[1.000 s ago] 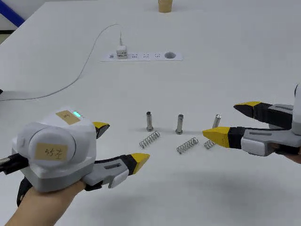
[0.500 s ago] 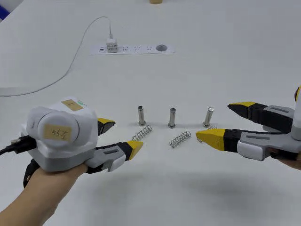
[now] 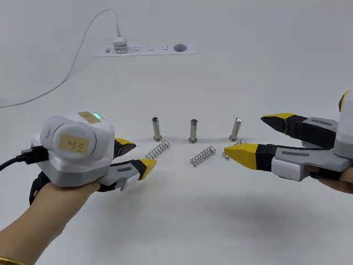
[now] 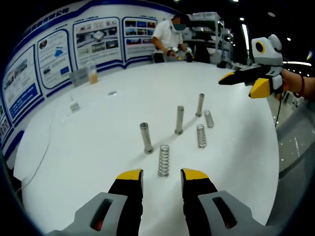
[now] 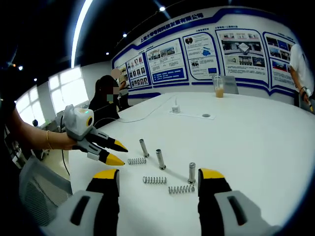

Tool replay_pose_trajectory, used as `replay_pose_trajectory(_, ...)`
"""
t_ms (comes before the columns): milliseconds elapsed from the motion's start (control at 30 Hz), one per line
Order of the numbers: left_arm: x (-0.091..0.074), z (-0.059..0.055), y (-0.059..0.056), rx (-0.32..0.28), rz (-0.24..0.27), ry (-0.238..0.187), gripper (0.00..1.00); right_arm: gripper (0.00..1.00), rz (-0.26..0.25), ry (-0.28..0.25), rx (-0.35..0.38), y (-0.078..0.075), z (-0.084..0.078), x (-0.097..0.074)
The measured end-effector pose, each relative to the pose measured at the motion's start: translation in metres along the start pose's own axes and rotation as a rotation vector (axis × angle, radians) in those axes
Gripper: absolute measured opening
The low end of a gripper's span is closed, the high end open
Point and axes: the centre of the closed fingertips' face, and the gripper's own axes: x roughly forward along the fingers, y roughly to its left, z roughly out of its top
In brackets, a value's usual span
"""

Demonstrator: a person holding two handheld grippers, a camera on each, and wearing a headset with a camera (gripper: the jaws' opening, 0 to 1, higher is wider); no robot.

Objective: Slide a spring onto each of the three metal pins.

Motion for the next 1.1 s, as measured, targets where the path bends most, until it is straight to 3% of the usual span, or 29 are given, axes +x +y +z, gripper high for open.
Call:
replay_pose_trajectory(200, 0.011, -0.005, 0.0, -0.005, -0.028, 0.017, 0.28, 0.65, 0.0, -0.002, 0.037, 0.0, -0.005, -0.001)
replay_pose_trajectory(333, 0.016, -0.009, -0.001, 0.036, -0.037, 0.043, 0.26, 0.64, -0.003, -0.003, 0.055, 0.0, -0.007, -0.002)
replay_pose_trajectory(467, 0.019, -0.011, -0.003, 0.038, -0.05, 0.051, 0.24, 0.62, -0.005, -0.014, 0.1, -0.001, -0.009, -0.002)
replay_pose_trajectory(833, 0.022, -0.009, -0.004, 0.054, -0.06, 0.04, 0.12, 0.62, -0.021, 0.016, 0.101, -0.002, -0.016, -0.002)
replay_pose_trajectory(1100, 0.023, -0.01, -0.003, 0.078, -0.063, 0.047, 0.11, 0.61, -0.029, 0.053, 0.095, -0.001, -0.022, 0.0)
